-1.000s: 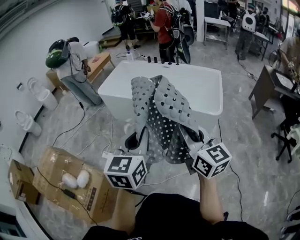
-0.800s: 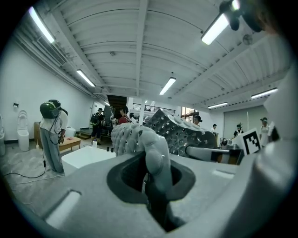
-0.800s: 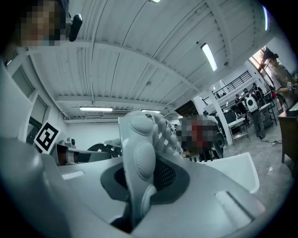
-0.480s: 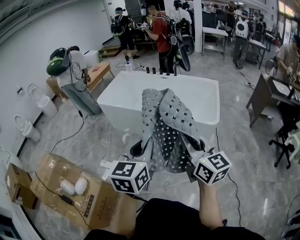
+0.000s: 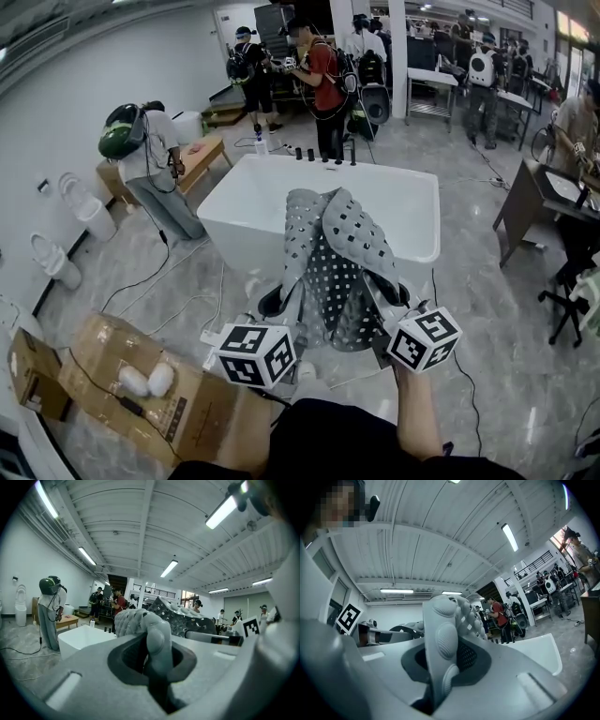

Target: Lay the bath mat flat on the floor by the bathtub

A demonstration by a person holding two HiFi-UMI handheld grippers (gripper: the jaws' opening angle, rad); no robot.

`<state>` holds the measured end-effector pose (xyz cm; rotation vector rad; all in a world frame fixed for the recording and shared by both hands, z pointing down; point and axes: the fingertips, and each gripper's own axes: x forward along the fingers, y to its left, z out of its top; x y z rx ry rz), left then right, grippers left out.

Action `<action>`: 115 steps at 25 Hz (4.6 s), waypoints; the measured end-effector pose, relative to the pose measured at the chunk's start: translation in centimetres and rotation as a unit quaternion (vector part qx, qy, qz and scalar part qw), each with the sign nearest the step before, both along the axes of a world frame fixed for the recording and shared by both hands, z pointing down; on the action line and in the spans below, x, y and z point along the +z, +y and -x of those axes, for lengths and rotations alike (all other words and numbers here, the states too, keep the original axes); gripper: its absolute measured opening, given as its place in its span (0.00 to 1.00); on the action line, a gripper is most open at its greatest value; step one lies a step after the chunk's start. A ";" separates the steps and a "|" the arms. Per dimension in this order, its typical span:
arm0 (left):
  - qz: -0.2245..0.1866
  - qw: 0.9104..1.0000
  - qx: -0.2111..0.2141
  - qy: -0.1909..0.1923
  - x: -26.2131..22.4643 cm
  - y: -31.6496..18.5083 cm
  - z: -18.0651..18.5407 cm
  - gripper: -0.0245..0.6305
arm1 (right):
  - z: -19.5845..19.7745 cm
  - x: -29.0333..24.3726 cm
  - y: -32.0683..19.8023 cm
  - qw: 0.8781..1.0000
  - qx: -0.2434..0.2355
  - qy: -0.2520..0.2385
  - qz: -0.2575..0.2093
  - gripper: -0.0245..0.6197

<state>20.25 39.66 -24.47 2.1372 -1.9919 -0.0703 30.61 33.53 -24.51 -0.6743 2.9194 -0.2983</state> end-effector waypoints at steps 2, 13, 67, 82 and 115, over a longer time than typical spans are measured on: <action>-0.004 1.000 0.003 0.001 -0.3 -0.4 0.2 0.07 | 0.2 -0.3 -0.4 1.000 -0.002 -0.004 0.001 0.09; -0.020 0.999 -0.013 0.030 1.2 -3.7 6.7 0.07 | 6.6 0.5 -3.9 1.000 -0.025 0.009 -0.009 0.09; 0.132 0.970 0.159 0.130 12.1 -32.9 42.4 0.07 | 39.1 12.5 -28.9 0.968 0.160 0.093 0.170 0.09; 0.157 0.964 0.142 0.159 15.8 -30.4 41.0 0.07 | 37.3 16.1 -26.7 0.962 0.150 0.114 0.197 0.09; 0.328 0.927 0.103 0.148 31.5 -29.5 34.5 0.07 | 28.8 34.7 -25.6 0.906 0.130 0.142 0.376 0.08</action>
